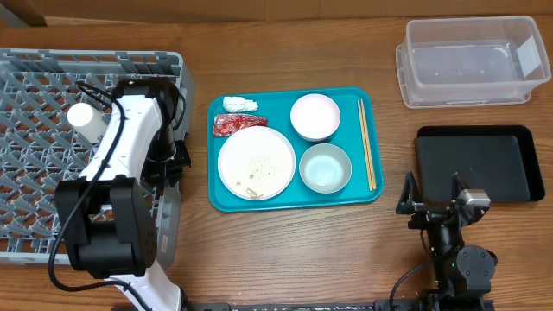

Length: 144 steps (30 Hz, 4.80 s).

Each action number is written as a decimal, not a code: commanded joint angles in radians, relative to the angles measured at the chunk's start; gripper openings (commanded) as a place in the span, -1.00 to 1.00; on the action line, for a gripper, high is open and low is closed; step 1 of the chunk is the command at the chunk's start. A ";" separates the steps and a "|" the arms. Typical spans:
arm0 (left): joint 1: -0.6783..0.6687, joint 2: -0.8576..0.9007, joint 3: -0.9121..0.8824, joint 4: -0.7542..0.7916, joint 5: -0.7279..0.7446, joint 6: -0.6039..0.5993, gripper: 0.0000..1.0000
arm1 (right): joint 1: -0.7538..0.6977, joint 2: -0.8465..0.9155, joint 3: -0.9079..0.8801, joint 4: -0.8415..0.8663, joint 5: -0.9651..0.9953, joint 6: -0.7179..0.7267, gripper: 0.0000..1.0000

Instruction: Sort waste into correct bins and load items into the dishwasher

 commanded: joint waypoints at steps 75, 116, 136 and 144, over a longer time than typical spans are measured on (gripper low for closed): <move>-0.015 -0.151 0.507 -0.271 0.341 0.058 0.48 | 0.005 -0.011 -0.010 0.006 0.007 -0.007 0.99; -0.885 0.214 0.446 0.180 0.064 -0.260 0.28 | 0.005 -0.011 -0.010 0.006 0.007 -0.007 0.99; -0.913 0.319 0.446 0.322 0.191 -0.260 -0.05 | 0.005 -0.011 -0.010 0.006 0.007 -0.007 0.99; -0.966 0.345 0.446 0.300 0.005 -0.355 -0.06 | 0.005 -0.011 -0.010 0.006 0.007 -0.007 0.99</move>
